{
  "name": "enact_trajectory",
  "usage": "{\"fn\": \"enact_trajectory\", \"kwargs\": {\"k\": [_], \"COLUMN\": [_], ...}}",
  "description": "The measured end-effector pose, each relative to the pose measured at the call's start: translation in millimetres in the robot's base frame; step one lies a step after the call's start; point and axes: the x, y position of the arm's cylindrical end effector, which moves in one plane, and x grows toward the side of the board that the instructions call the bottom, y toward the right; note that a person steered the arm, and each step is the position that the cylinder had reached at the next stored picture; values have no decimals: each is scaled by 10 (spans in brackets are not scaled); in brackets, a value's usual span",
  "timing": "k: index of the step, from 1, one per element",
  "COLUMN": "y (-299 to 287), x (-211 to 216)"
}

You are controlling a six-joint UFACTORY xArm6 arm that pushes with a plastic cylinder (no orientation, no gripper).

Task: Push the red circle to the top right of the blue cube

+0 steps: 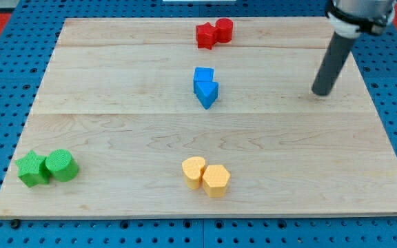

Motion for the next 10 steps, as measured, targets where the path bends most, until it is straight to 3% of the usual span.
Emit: {"fn": "enact_trajectory", "kwargs": {"k": [2,3,5,6,8,10], "y": [-978,-1178,-2319,-2259,-1344,-1687], "x": [-1787,-1822,-1804,-1612,-1457,-1048]}}
